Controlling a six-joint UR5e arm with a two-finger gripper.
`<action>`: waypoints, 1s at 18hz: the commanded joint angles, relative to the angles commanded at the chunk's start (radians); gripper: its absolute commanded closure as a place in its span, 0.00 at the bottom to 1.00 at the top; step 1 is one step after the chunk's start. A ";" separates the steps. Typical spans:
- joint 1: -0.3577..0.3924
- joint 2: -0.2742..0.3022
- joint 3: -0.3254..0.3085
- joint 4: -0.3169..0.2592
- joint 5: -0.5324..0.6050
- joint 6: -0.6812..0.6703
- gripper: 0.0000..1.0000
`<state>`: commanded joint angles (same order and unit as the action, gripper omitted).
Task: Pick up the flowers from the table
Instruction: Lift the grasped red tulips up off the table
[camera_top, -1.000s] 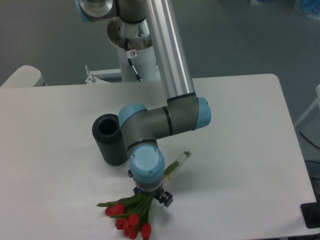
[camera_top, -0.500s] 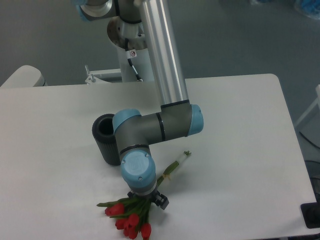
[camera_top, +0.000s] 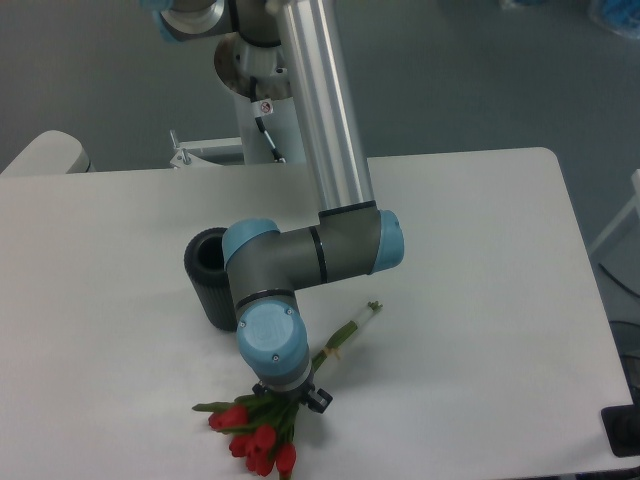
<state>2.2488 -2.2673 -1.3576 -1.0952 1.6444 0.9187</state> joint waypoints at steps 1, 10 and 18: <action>0.000 0.009 0.000 0.000 0.000 0.015 0.73; 0.074 0.078 0.021 -0.011 -0.009 0.077 0.75; 0.144 0.098 0.100 -0.063 -0.054 0.184 0.79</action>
<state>2.3930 -2.1690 -1.2580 -1.1579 1.5908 1.1027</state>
